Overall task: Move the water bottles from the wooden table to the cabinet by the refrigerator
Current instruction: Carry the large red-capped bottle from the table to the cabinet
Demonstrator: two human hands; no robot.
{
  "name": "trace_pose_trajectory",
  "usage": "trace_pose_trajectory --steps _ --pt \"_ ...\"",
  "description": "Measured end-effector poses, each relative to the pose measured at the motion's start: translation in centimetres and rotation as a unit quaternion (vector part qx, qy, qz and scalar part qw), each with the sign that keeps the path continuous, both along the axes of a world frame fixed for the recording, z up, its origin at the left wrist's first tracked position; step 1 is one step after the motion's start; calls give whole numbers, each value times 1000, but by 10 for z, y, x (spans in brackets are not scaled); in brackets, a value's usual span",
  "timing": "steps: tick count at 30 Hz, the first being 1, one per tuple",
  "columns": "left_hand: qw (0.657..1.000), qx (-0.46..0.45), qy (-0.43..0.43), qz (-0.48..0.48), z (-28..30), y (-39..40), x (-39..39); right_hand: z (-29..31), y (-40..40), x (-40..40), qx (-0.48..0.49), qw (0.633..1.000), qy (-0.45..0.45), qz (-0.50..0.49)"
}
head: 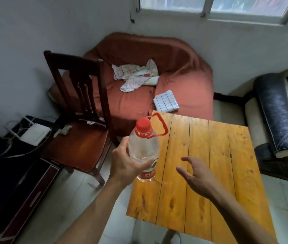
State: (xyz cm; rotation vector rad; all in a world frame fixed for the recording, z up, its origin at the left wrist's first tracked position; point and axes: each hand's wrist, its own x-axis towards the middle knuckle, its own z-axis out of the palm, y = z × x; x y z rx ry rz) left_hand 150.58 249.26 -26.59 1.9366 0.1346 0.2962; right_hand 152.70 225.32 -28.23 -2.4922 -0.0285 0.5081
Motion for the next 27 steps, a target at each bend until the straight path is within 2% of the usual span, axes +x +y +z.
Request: trace_pose_trajectory --steps 5,13,17,24,27 --pt "996 -13 -82 28 70 10 15 64 -3 17 35 995 -87 19" --pt "985 29 -168 -23 167 6 37 127 -28 54 36 986 -165 9" --pt "983 42 -178 -30 178 1 38 132 -37 65 43 980 -192 5" --pt "986 27 -164 -34 175 -17 43 128 -53 86 32 982 -188 3" --pt "987 19 -156 -34 173 -28 50 123 -59 92 58 981 -187 7"
